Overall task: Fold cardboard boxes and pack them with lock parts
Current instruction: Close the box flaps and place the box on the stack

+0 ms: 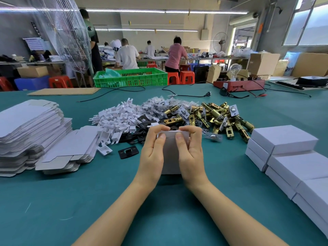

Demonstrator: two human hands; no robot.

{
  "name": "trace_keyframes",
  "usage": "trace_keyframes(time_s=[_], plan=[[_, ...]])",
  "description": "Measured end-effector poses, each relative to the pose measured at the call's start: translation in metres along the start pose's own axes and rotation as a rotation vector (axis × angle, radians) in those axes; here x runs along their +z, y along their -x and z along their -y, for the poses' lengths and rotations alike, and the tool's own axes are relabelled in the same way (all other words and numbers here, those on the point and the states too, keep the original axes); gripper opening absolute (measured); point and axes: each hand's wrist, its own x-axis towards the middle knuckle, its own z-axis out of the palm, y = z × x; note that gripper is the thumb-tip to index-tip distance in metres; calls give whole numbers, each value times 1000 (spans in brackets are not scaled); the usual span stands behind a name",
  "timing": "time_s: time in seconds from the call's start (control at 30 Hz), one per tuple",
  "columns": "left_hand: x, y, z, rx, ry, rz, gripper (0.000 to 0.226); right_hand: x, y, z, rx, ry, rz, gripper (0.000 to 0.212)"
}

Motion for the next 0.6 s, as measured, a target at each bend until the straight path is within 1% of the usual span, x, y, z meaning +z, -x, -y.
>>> trace_keyframes(time_s=[0.1,0.17,0.33,0.6], plan=[[-1,0,-1,-20,12,26,19,-1,1,1,43,-44,-7,13],[-2,-1,-1,-28,12,49,19,-3,0,2,48,-41,-6,11],[-3,-1,0,-15,-2,50,19,-2,0,2,16,5,-22,9],[-7,-3,5,1,-39,84,17,-6,0,-2,-37,35,19,9]])
